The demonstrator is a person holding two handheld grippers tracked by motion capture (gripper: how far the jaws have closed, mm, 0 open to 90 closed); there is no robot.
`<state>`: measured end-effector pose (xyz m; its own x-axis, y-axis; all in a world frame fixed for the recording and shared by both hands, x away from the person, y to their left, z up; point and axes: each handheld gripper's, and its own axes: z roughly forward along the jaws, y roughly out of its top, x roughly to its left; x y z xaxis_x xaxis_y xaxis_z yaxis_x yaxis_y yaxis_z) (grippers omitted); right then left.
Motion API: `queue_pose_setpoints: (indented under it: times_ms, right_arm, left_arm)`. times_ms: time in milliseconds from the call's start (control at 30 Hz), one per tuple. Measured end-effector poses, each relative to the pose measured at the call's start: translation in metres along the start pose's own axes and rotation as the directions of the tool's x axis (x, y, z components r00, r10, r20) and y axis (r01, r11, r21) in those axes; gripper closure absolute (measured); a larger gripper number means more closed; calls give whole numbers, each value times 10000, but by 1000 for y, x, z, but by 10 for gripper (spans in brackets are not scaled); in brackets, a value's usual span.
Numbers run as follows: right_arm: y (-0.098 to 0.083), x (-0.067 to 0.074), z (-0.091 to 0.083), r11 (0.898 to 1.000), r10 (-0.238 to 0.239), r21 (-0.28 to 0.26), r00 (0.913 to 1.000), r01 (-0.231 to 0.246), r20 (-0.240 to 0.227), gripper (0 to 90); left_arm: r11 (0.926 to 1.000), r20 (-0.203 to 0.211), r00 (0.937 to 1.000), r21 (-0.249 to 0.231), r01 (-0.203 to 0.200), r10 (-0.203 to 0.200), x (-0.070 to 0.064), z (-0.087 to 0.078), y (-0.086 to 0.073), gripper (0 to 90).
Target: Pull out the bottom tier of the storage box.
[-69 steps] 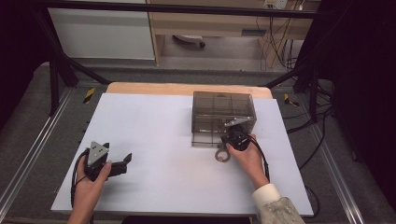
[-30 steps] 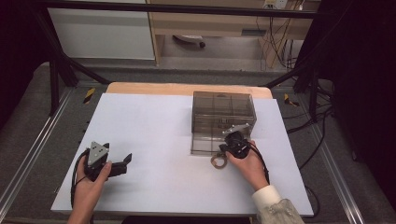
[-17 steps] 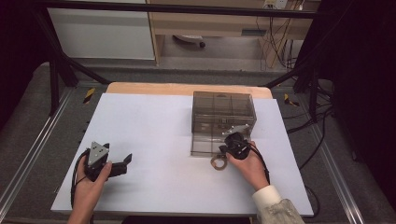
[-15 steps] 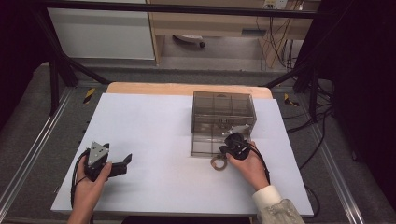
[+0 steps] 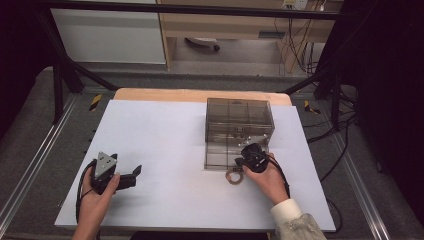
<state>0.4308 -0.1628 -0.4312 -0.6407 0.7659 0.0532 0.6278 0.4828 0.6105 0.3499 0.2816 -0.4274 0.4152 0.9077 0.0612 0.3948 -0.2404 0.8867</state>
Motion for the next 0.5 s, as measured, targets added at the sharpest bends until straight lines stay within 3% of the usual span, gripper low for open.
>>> queue_pose_setpoints:
  times_ms: [500]
  right_arm:
    - [2,5,3,9999,-64,-146,10000,63,-55,900]
  left_arm:
    - [10000,15,10000,37,-7,7,0,1,0,57]
